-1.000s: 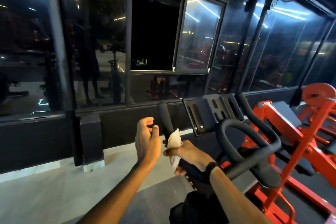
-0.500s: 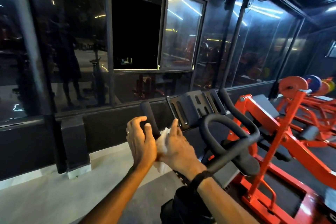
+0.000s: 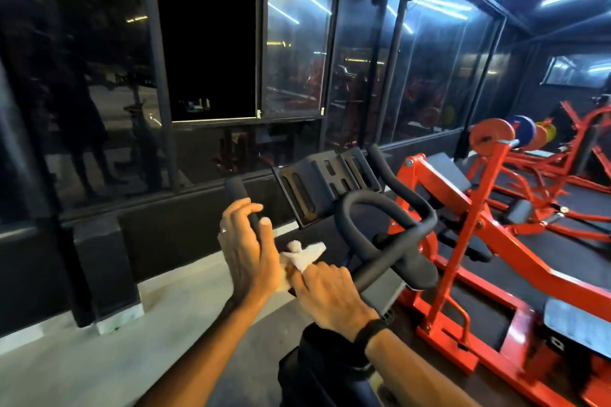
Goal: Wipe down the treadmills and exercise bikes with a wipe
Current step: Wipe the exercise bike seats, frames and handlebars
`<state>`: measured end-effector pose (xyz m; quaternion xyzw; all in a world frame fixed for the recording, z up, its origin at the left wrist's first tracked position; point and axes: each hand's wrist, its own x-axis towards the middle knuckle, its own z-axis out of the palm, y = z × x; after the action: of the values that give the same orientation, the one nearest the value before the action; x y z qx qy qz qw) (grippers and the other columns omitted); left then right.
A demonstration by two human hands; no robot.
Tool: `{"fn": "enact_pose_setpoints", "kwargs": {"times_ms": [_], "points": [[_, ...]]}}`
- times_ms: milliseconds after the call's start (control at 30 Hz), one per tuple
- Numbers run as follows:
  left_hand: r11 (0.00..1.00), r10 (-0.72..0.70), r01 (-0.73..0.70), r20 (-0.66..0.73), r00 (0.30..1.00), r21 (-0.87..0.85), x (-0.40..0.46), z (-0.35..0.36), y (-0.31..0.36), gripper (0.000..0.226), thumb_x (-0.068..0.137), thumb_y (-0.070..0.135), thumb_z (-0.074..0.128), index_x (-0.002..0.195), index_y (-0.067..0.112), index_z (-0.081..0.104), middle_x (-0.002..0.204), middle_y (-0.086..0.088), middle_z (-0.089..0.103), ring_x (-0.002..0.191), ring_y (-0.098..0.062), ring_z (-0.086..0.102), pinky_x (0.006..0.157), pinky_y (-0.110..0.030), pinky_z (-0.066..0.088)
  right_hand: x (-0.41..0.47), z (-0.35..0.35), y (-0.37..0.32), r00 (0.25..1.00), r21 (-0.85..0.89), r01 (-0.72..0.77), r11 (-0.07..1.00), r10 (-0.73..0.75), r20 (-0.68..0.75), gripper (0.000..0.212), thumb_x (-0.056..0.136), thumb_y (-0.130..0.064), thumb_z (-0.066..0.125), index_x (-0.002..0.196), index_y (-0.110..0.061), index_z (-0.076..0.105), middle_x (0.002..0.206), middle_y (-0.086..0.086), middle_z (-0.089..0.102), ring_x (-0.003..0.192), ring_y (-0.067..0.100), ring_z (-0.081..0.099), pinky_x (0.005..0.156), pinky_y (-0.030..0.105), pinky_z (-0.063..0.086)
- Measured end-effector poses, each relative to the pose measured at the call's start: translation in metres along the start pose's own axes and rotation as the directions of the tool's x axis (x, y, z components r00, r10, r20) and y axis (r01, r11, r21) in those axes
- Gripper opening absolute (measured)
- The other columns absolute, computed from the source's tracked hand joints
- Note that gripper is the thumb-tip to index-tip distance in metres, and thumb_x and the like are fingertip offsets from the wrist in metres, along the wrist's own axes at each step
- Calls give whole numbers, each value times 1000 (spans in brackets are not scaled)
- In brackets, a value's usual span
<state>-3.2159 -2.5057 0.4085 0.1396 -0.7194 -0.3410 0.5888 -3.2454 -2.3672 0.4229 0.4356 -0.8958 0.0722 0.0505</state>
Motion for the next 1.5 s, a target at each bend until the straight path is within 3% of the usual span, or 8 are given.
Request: {"fn": "enact_pose_setpoints", "kwargs": {"times_ms": [133, 233, 333, 667, 800, 933, 1233, 1500], "points": [[996, 92, -92, 122, 988, -10, -19, 17, 10, 21, 94, 22, 48, 111, 15, 58, 127, 1, 55, 117, -14, 52, 100, -41, 41, -12, -2, 16, 996, 101, -80, 992, 77, 37, 40, 102, -41, 29, 87, -15, 55, 78, -3, 52, 103, 27, 57, 109, 49, 26], [996, 77, -72, 133, 988, -46, -23, 23, 11, 22, 96, 24, 45, 111, 15, 58, 122, 6, 55, 112, -6, 49, 98, -41, 43, -12, -2, 25, 986, 255, -132, 958, 153, -63, 68, 94, -57, 39, 143, -10, 42, 131, 3, 56, 130, 23, 45, 121, 44, 16], [994, 73, -62, 121, 990, -92, -23, 23, 13, 23, 98, 26, 42, 113, 16, 57, 122, 12, 51, 112, -9, 52, 96, -41, 43, -17, -3, 20, 966, 367, -19, 930, 112, -233, 86, 92, -37, 65, 157, -9, 16, 143, 4, 41, 129, 21, 42, 113, 31, 29], [975, -61, 34, -119, 991, -218, -17, 12, -2, 25, 98, 34, 41, 113, 19, 55, 113, 2, 59, 106, -27, 59, 93, -60, 44, 6, 0, -28, 996, 49, -61, 997, 64, -67, 31, 99, -36, 54, 118, -12, 52, 101, 9, 65, 84, 28, 61, 69, 37, 40], [985, 16, 11, 154, 988, -173, -16, 13, 6, 31, 97, 40, 39, 101, 20, 62, 101, 1, 65, 101, -23, 59, 92, -44, 45, -1, 8, -18, 990, -10, -43, 999, 41, -138, 29, 100, -42, 53, 107, -14, 57, 96, 6, 66, 82, 27, 62, 69, 36, 37], [992, -40, -43, 623, 781, 117, -2, 16, 16, 47, 99, 52, 29, 95, 22, 65, 93, 2, 69, 96, -18, 62, 86, -40, 47, -19, 33, 10, 944, -237, -28, 971, -53, -327, 54, 94, -67, 33, 83, -22, 62, 75, -3, 67, 70, 19, 64, 73, 37, 49], [869, -1, -331, 671, 741, 367, -10, 18, 15, 67, 98, 61, 9, 70, 20, 54, 74, -6, 68, 86, -26, 66, 84, -39, 46, -30, 24, 112, 836, -239, 233, 943, -320, -446, 24, 101, -33, 44, 112, -26, 65, 107, -6, 63, 117, 23, 55, 110, 51, 29], [882, 83, -332, 586, 806, 333, -15, 22, 13, 59, 101, 55, 14, 63, 23, 45, 55, -5, 60, 61, -26, 63, 76, -40, 48, -35, 43, 90, 818, 151, -40, 988, 119, -563, 39, 90, -26, 41, 119, -16, 66, 146, 4, 46, 147, 26, 25, 116, 56, 14]]}}
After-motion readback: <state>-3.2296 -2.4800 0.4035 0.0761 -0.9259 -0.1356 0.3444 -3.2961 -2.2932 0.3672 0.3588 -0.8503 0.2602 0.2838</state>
